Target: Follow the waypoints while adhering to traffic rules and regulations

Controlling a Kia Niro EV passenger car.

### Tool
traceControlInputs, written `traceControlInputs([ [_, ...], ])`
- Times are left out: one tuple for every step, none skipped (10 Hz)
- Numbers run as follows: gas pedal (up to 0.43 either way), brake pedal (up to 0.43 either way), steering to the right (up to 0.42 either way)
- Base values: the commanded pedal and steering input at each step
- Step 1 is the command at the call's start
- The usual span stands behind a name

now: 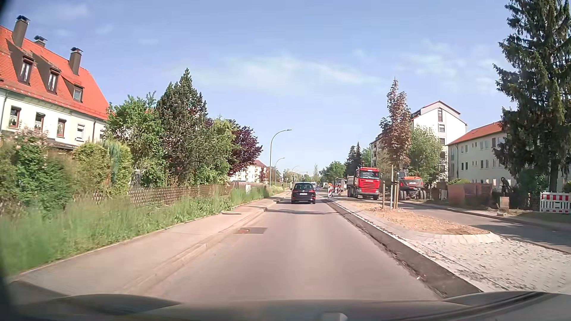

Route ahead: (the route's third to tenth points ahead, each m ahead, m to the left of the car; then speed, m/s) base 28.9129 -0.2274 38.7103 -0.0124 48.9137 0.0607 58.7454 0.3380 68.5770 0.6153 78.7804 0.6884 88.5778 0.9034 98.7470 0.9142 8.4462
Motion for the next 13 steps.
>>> traceControlInputs([
  [0.098,0.0,0.004],
  [0.087,0.0,0.004],
  [0.079,0.0,0.004],
  [0.079,0.0,0.004],
  [0.067,0.0,0.003],
  [0.039,0.0,0.002],
  [0.008,0.0,0.001],
  [0.008,0.0,0.001],
  [0.02,0.0,0.0],
  [0.02,0.0,0.0],
  [0.008,0.0,-0.003],
  [0.0,0.0,-0.005],
  [0.0,0.0,-0.005],
])
